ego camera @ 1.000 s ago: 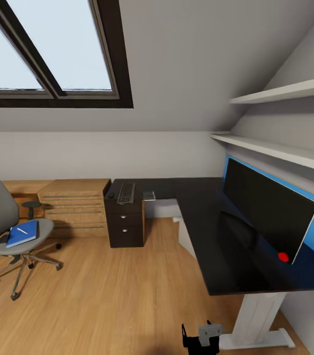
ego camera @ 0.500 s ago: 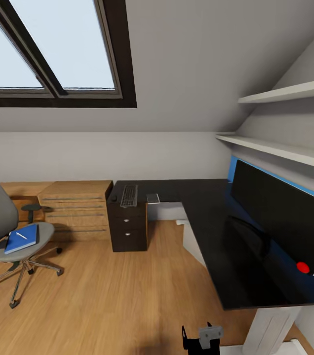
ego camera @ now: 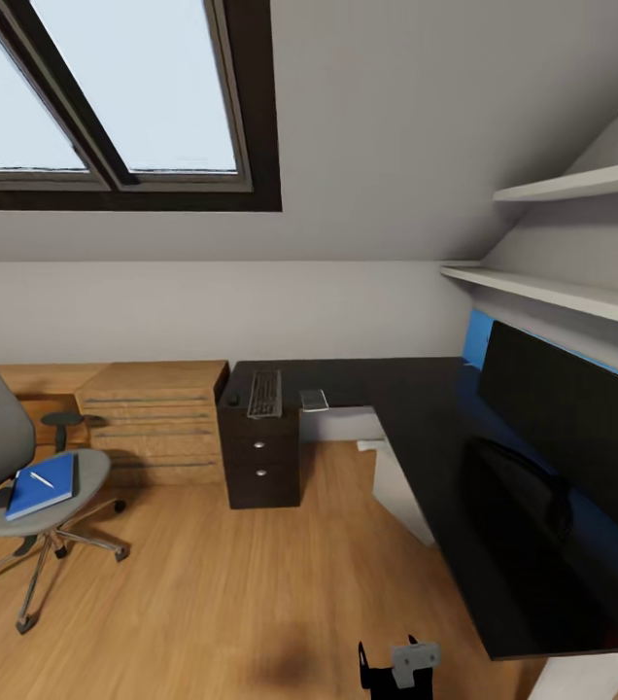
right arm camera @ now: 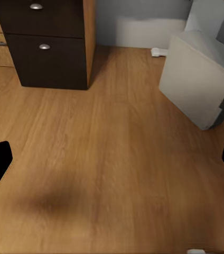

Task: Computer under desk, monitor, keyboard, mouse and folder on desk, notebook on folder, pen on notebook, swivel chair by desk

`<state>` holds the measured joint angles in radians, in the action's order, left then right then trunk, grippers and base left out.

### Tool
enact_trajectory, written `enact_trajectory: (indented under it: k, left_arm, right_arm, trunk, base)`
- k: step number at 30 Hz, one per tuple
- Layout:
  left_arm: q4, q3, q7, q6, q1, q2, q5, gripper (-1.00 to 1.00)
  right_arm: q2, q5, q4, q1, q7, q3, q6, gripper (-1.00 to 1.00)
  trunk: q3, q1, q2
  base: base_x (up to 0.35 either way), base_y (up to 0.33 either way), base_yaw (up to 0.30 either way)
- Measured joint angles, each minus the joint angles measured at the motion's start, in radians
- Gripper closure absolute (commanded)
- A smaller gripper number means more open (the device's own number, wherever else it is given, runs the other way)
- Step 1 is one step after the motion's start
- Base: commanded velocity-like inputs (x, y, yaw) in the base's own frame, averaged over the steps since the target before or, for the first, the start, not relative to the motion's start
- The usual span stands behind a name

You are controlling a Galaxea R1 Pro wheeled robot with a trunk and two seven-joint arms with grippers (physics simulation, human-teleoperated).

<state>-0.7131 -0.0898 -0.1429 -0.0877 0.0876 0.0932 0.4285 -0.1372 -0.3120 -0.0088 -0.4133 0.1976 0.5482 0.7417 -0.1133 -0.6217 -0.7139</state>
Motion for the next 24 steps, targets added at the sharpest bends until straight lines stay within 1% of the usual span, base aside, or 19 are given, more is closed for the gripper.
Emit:
enact_trajectory:
  k: [19, 24]
  left_arm:
    - [0.000, 0.000, -0.001, 0.000, 0.000, 0.000, 0.001, -1.00]
    - [0.001, 0.000, -0.001, -0.001, 0.000, 0.000, 0.000, -1.00]
  right_arm:
    - [0.005, 0.002, 0.000, 0.000, -0.001, -0.002, -0.003, -1.00]
    - [0.005, 0.000, -0.001, 0.000, 0.000, -0.002, -0.006, -1.00]
  trunk:
    - [0.000, 0.000, 0.000]
    - [0.000, 0.000, 0.000]
  base:
    - [0.264, 0.229, 0.000]
    - [0.313, 0.065, 0.000]
